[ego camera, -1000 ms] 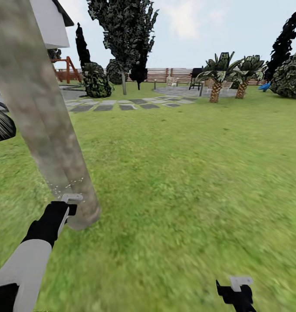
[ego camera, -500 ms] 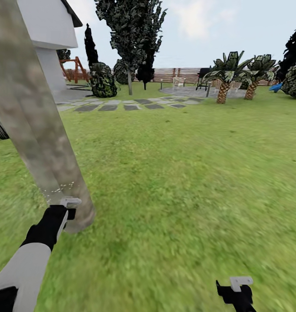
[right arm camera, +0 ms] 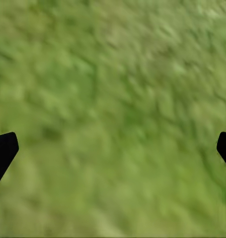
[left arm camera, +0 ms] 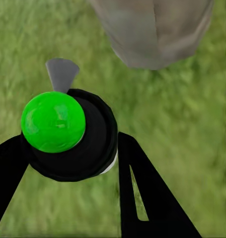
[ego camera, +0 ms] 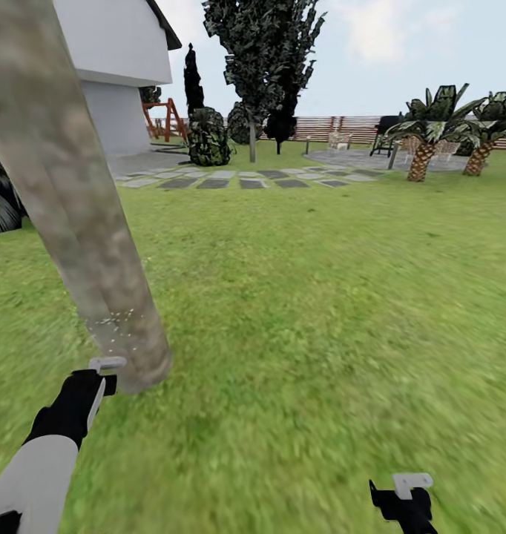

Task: In the garden, pick up the pesticide atomizer on the floor and spray pesticide onto both trees until each tree trunk is fully covered.

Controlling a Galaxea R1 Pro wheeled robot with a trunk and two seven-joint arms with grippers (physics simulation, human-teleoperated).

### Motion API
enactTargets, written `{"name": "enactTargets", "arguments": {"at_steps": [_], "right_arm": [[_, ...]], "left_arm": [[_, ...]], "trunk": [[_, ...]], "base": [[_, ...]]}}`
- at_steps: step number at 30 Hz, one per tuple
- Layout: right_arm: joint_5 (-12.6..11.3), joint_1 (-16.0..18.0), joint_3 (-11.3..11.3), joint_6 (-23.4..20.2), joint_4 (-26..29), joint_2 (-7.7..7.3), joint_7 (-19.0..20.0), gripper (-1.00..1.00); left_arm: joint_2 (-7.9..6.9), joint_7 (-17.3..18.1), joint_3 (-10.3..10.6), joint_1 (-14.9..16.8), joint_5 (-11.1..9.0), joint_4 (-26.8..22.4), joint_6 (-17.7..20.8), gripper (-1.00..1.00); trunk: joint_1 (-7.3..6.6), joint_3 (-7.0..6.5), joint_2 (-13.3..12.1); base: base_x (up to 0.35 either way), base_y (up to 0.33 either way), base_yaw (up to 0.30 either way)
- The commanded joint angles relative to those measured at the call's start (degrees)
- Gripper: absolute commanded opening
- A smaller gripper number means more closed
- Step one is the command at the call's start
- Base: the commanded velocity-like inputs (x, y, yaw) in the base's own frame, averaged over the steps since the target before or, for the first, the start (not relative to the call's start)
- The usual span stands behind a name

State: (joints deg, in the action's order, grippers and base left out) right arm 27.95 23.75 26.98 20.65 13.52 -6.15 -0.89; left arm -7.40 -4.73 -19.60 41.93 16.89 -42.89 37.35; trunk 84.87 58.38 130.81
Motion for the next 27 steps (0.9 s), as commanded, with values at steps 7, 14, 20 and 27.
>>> {"name": "enactTargets", "arguments": {"at_steps": [7, 14, 20, 27], "right_arm": [[0.00, 0.01, 0.00, 0.00, 0.01, -0.09, -0.08, 1.00], [0.00, 0.05, 0.00, 0.00, 0.01, -0.02, -0.07, 1.00], [0.00, -0.02, 0.00, 0.00, 0.01, 0.00, -0.08, 1.00], [0.00, 0.00, 0.00, 0.00, 0.01, 0.00, -0.05, 1.00]], "left_arm": [[-0.43, -0.02, -0.18, -0.46, 0.16, 3.24, -2.74, -1.00], [0.20, -0.02, -0.01, -0.71, 0.16, 3.36, -2.89, -1.00], [-0.19, -0.02, -0.11, -0.79, 0.08, 3.42, -2.90, -1.00], [0.26, -0.17, 0.14, -0.79, 0.16, 3.84, -4.75, -1.00]], "trunk": [[0.00, 0.00, 0.00], [0.00, 0.00, 0.00], [0.00, 0.00, 0.00], [0.00, 0.00, 0.00]], "base": [[0.114, -0.258, 0.010], [0.035, -0.270, 0.014], [0.105, -0.270, 0.251], [0.213, -0.219, 0.250]]}}
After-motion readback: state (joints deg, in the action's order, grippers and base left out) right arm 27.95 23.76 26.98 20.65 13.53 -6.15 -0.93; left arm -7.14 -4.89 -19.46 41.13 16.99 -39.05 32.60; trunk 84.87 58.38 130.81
